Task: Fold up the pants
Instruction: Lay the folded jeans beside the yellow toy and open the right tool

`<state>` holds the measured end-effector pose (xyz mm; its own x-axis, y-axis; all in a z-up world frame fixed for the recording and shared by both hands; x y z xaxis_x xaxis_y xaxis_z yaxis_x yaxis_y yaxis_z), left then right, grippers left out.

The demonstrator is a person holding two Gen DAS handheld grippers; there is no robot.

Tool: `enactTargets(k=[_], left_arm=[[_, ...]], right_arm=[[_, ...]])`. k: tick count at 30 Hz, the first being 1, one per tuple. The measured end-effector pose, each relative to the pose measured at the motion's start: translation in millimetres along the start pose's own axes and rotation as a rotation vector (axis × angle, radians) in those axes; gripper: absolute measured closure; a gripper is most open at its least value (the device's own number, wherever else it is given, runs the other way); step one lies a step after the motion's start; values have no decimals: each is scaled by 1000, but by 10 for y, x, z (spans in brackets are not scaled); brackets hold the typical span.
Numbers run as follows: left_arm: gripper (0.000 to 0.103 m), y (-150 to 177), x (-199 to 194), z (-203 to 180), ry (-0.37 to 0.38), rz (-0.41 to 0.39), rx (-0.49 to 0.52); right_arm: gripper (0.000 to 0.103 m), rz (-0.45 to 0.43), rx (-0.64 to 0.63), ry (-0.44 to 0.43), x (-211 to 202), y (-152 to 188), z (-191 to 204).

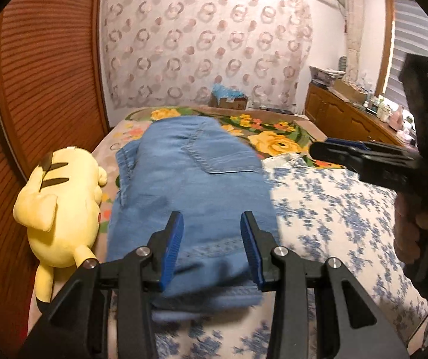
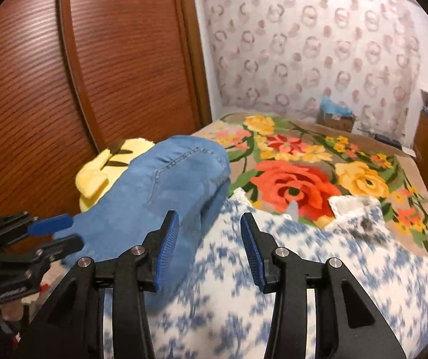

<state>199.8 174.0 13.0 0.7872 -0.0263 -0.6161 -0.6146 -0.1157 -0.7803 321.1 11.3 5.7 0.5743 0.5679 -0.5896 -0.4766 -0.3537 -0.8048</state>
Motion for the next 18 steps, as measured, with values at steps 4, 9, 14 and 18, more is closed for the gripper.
enactTargets(k=[4, 9, 14, 18], left_arm=[[64, 72, -194, -234, 9, -25, 29], [64, 201, -417, -503, 4, -60, 55], [64, 321, -572, -709, 6, -81, 73], [64, 392, -668, -876, 7, -85, 77]], right_arm=[[59, -28, 5, 47, -406, 228, -3], [56, -63, 10, 99, -851, 505, -1], [52, -106, 41, 155, -1257, 784, -55], [47, -138, 58, 196, -1551, 962, -80]])
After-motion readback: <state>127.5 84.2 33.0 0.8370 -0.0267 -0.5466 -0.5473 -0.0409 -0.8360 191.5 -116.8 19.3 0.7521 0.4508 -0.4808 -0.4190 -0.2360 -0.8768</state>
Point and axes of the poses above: each gripper's, at about its wrist camera, not at the fingertips, and x roughly the way its jaws point, z to its left, y to its underside, the point moved 1 cm from there along x, roughly the way its jaws point, and after that the axes turned 2 degrees about -x, right-handed, at the moved point
